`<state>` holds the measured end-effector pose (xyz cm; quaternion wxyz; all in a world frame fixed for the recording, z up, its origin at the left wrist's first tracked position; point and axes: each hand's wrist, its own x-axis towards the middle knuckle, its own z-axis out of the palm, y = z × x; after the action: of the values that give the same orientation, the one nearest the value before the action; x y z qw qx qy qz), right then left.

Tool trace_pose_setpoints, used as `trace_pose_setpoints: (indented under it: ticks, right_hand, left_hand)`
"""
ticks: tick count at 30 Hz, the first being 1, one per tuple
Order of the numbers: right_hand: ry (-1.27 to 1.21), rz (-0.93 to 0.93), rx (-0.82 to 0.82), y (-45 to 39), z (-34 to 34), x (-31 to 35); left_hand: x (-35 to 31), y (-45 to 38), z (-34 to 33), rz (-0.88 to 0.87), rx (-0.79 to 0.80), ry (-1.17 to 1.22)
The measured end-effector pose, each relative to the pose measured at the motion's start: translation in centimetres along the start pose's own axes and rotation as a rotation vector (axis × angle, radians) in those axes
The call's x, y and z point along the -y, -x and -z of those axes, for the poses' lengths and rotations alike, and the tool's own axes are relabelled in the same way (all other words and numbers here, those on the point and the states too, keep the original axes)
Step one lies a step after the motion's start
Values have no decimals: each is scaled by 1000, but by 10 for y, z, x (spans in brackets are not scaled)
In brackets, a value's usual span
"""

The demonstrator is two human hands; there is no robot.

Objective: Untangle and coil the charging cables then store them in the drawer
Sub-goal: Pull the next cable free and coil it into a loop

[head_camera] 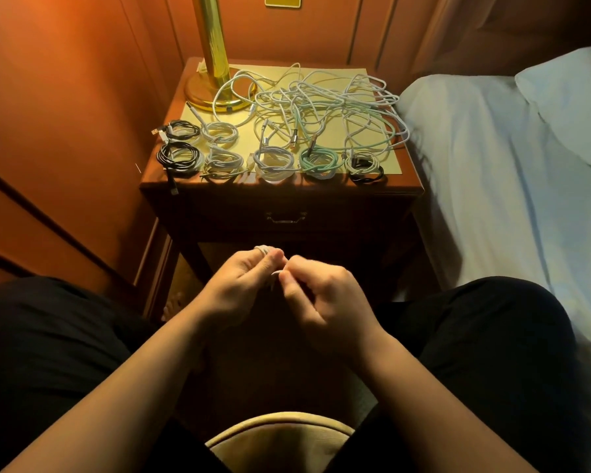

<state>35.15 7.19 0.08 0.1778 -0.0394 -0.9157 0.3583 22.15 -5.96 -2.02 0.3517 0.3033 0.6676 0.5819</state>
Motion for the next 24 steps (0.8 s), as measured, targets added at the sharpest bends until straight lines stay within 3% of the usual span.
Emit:
trace_pose_setpoints:
  ticks: [7,14,19,24]
  right_hand:
    - [-133,-126,-149,-10,18,-22]
    - [-622,-464,89,-16,-18,-27]
    - [-349,-510,244,-11,-30,-23]
    - [-188,-475,250,-5,-27,-10]
  left_hand:
    - [-11,9,-31,63,159,243]
    - [-16,12,-36,215,79,826]
    - [-16,0,-26,284,-161,1200]
    - [-13,-11,-8,158,-368,1143]
